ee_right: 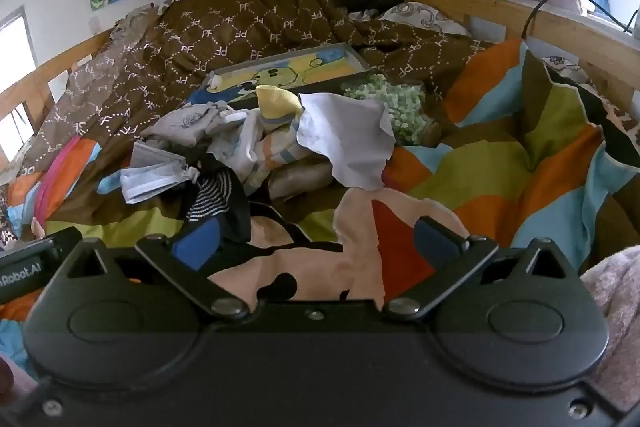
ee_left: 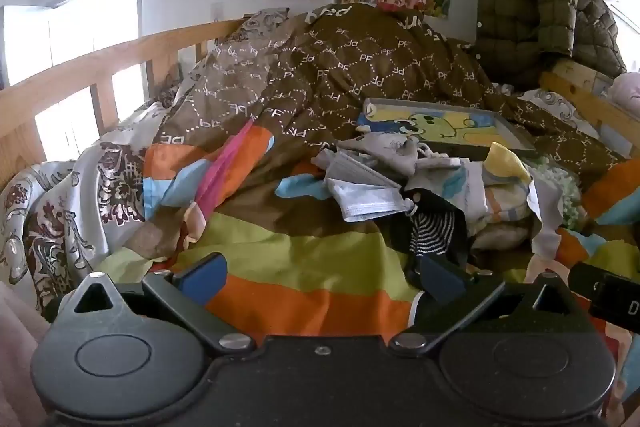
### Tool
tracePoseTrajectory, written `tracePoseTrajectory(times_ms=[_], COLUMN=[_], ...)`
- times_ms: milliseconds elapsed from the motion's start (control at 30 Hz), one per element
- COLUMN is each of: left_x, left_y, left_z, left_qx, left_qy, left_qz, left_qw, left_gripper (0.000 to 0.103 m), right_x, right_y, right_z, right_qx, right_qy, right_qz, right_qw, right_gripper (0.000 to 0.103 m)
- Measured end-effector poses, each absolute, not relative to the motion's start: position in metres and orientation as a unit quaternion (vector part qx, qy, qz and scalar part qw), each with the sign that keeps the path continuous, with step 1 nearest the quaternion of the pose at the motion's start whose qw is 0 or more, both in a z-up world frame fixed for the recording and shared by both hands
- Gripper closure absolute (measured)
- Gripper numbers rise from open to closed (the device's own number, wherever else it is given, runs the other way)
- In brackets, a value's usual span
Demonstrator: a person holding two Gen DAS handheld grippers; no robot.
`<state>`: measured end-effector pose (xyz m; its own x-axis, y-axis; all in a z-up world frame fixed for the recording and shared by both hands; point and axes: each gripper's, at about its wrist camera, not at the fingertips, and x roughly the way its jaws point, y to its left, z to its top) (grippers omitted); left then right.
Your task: Organize soft objects
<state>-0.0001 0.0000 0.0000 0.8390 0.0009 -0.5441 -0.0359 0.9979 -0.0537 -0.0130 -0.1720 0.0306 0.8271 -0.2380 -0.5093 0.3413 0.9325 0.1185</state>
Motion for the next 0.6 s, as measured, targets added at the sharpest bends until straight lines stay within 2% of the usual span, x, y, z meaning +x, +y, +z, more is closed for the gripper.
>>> tracePoseTrajectory(times_ms=[600], left_x=[0.0012], left_y=[0.0012], left_z=[0.0059], left_qx=[-0.025], left_qy=[0.278], left_qz=[0.009], left_qw=[0.960], left_gripper=[0.001], right_x=[-0.0121], right_y=[-0.1716], right_z=[0.0304], right_qx=[0.099], right_qy=[0.256], right_qz=[-0.153], right_qw=[0.949], right_gripper=[0.000])
